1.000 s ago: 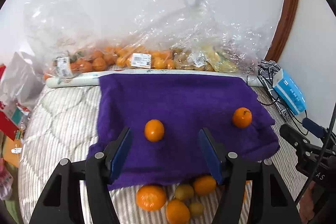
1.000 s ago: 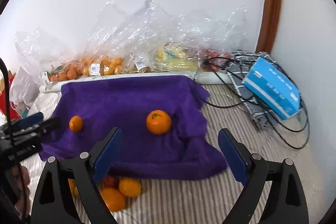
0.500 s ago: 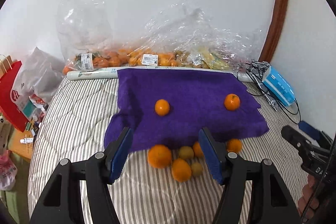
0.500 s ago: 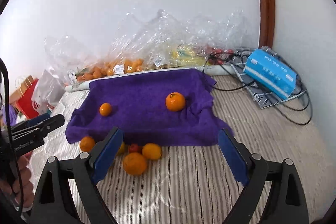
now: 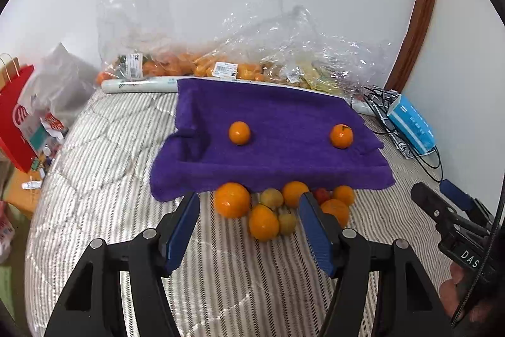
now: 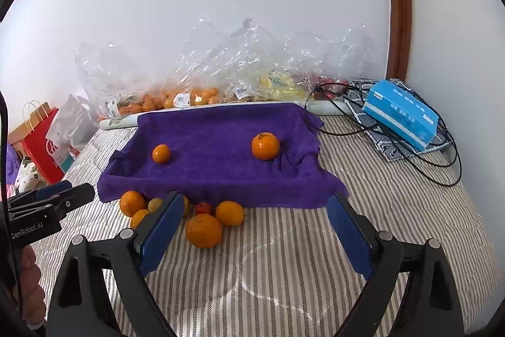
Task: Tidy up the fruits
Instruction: 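Move both open grippers back toward the oranges beside the towel edge, then grasp an orange with the right gripper while the left gripper grasps a large orange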
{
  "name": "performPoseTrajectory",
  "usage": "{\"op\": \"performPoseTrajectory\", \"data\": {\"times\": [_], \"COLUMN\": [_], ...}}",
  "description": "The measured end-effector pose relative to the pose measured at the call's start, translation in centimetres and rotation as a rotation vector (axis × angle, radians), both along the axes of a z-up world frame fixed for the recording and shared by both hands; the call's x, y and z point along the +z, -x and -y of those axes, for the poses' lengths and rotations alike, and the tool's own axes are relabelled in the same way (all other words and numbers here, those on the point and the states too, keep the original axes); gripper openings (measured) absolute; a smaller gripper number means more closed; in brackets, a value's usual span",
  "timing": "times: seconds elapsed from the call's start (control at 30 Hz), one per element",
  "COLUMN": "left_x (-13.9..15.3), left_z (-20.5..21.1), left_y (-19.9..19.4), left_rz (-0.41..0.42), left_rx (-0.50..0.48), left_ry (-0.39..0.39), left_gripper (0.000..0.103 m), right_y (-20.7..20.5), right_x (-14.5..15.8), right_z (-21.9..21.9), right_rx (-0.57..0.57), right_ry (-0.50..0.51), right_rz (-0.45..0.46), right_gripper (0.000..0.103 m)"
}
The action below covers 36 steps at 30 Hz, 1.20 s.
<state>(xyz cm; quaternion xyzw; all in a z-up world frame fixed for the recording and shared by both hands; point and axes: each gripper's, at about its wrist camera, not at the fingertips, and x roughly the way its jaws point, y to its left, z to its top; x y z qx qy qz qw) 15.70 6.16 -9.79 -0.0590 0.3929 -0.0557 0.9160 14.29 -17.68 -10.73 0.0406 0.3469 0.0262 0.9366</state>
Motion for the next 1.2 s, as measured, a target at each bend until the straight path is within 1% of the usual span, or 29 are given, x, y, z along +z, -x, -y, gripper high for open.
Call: {"op": "performPoseTrajectory", "data": {"times": [0.07,0.17,0.23,0.3,0.47,0.5,0.57,0.63,0.67,0.73,0.93,1.2], "left_x": [-0.2,-0.5,-0.9,-1.2,-1.8,-1.9,-2.0,-2.2,-2.4,-3.0,-4.1,-4.6], "left_z": [0.0,-0.2,-0.5,-0.9,-2.2,-2.4,-2.9,-3.3,-3.5,-4.0,-5.5,-6.1], "left_y": [-0.1,-0.2,-0.4,-0.5,-1.1,-1.3,-1.6,-1.8,-1.9,-2.1,-3.2,-4.0], "left_rz": [-0.002,-0.007,-0.01,-0.014,-0.018,-0.021,-0.03,-0.034,-0.035,-0.046,-0.072,-0.072], "left_rx": [0.001,0.009,0.009,0.022,0.028,0.03,0.035,0.042,0.047,0.056,0.081,0.083], "left_ry": [-0.007,-0.009,-0.001,-0.016,-0.008,-0.012,-0.016,-0.017,-0.019,-0.017,0.022,0.053], "left_gripper": [0.063,0.063,0.063,0.063,0.062,0.062,0.062,0.062,0.062,0.06,0.059,0.059], "right_y": [-0.1,-0.2,-0.7,-1.2,-2.3,-2.4,-2.6,-3.0,-3.2,-3.6,-4.9,-7.1], "right_x": [-0.1,-0.3,-0.6,-1.1,-2.5,-2.7,-2.9,-3.2,-3.5,-4.0,-6.0,-7.4], "right_z": [0.1,0.0,-0.1,-0.1,-0.4,-0.4,-0.6,-0.8,-1.0,-1.5,-2.5,-1.9], "right_rx": [0.007,-0.002,0.005,0.003,0.027,0.029,0.031,0.051,0.06,0.073,0.092,0.098], "right_ry": [0.003,0.022,0.019,0.007,-0.017,-0.024,-0.035,-0.057,-0.065,-0.064,-0.04,-0.077], "right_rz": [-0.018,-0.014,-0.036,-0.064,-0.116,-0.118,-0.118,-0.125,-0.127,-0.132,-0.167,-0.212], "right_gripper": [0.091,0.091,0.091,0.091,0.087,0.084,0.083,0.075,0.073,0.063,0.04,0.039]}}
